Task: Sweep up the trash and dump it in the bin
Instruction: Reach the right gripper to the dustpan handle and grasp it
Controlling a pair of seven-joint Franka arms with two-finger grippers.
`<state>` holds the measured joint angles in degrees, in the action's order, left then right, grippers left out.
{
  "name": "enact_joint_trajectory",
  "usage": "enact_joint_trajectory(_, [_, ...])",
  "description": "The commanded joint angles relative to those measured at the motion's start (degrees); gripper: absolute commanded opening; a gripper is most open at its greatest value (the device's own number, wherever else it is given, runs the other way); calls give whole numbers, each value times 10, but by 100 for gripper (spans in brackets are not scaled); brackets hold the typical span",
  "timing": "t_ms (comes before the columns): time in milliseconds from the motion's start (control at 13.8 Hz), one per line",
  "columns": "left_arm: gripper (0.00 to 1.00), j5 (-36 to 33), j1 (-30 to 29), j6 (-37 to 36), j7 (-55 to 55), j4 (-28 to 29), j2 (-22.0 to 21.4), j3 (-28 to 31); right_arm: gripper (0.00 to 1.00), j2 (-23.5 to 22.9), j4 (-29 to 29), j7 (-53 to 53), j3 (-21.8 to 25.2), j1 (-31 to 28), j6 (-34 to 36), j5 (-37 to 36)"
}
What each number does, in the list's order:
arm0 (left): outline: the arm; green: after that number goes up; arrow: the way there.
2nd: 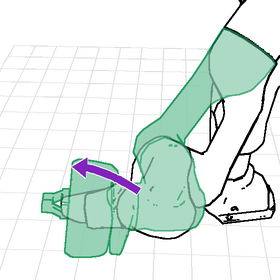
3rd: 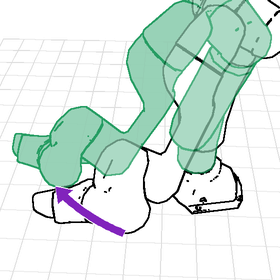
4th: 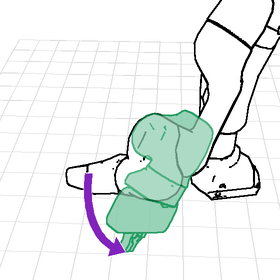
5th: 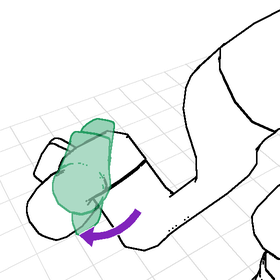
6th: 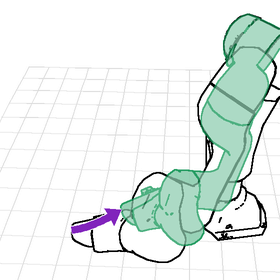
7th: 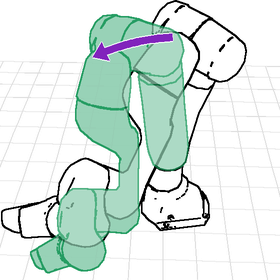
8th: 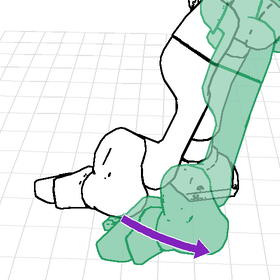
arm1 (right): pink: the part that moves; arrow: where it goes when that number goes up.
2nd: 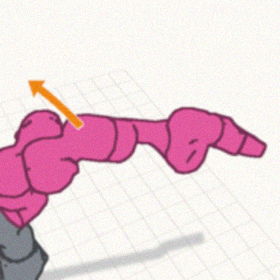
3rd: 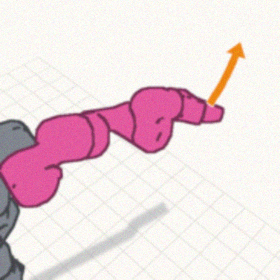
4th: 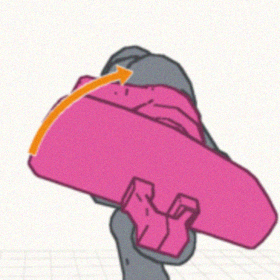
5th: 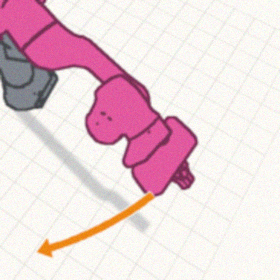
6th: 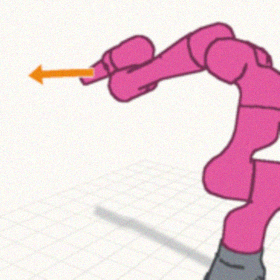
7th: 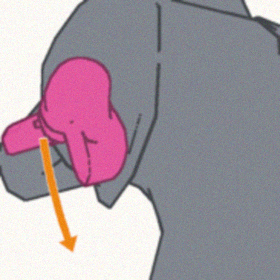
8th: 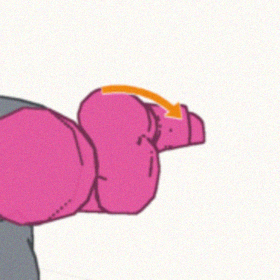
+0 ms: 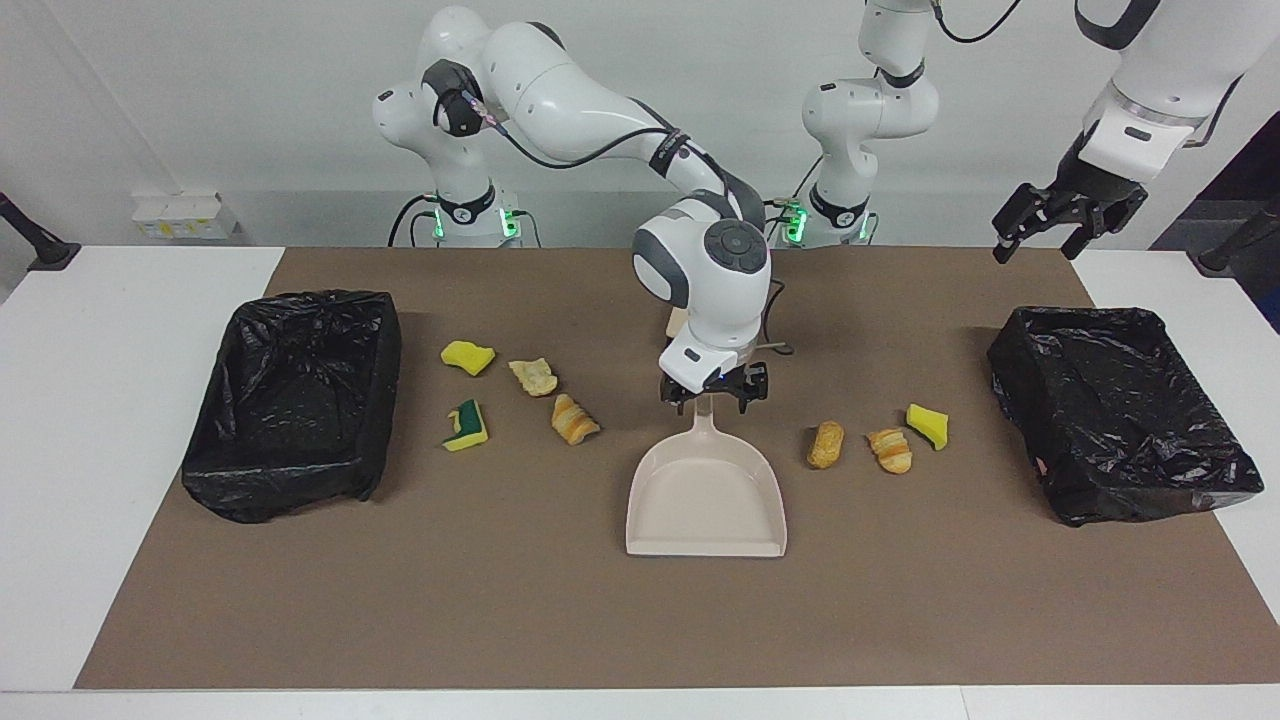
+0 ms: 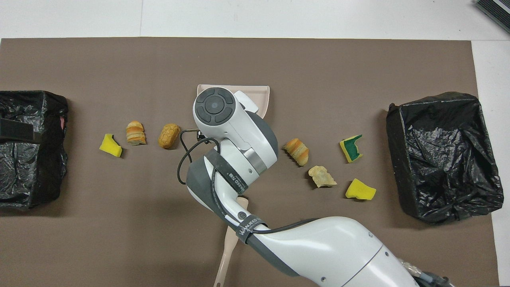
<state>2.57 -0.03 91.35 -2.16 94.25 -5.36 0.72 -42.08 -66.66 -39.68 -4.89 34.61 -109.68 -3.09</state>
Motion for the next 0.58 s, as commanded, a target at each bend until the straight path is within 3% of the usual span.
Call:
enact_joint_trajectory(0, [100, 2, 6, 12, 4, 31, -21, -3, 99, -4, 7, -15, -1, -2, 0, -5])
enact_joint_trajectory(509, [100, 2, -1, 1, 44, 80, -48, -4, 98, 17, -48, -11, -4, -2, -31, 5])
